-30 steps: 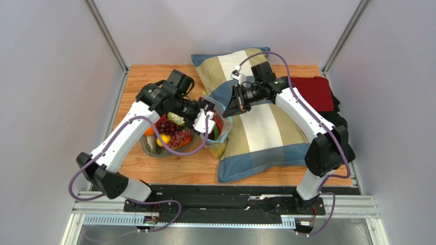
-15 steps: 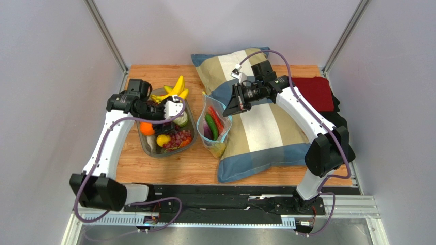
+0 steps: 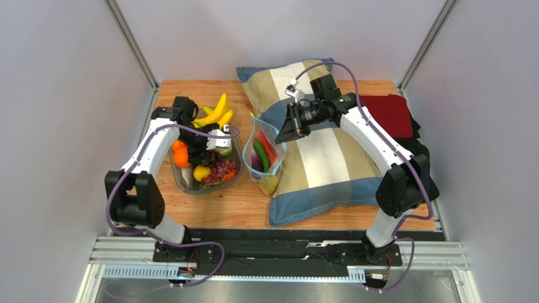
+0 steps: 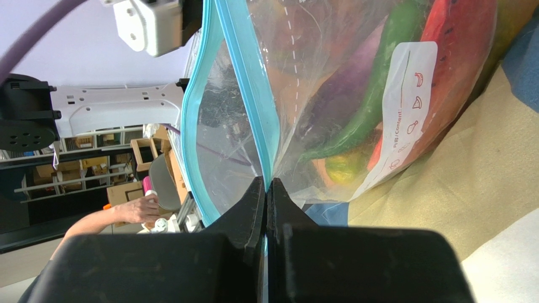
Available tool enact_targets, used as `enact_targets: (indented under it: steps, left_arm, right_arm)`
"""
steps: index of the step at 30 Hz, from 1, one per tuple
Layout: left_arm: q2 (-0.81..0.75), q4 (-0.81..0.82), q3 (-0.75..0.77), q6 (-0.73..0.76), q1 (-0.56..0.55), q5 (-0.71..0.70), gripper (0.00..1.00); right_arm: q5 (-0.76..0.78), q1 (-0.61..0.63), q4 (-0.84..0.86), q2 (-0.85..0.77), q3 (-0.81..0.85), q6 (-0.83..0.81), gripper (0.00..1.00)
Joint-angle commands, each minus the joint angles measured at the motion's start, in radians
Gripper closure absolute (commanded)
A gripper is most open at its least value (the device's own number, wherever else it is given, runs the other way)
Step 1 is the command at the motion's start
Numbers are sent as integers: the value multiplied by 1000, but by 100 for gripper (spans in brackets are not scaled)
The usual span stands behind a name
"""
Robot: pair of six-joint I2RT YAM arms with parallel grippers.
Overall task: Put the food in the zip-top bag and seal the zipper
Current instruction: Pick up the fake fruit from the bin.
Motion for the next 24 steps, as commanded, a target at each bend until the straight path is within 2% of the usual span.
enact_targets:
  steps: [1,4,9,12,13,15,16,18,19,22,24]
  left_arm:
    - [53,33,-6,80,1,-72,12]
    - [86,38,-13,99,0,-96,13]
    - [123,58,-36,120,-3,-156,24]
    - [122,46,-43,134,-6,-162,36]
    - [119,43,-43,136,-11,-162,47]
    - [102,17,-35,143,-14,-145,61]
    - [93,3,-27,143,-16,-136,72]
    - [67,-57,6,140,-16,-96,81]
    - [57,-77,22,125,-16,-81,91]
    - [13,-134,68,96,-17,-30,100]
    - [-21,-163,95,91,-17,-9,100]
  right_arm:
    - [4,5,9,9,48,-11,100]
    - [3,5,9,11,50,-11,100]
    - [9,4,9,11,50,-13,100]
    - [9,5,9,9,47,-14,100]
    - [9,3,9,9,47,-14,100]
    - [7,3,9,11,43,-16,100]
    - [7,6,9,11,42,-14,100]
    - [7,3,9,12,42,-14,100]
    - [7,3,8,9,42,-16,100]
    - [7,3,8,11,43,-16,100]
    - [7,3,8,14,43,-16,100]
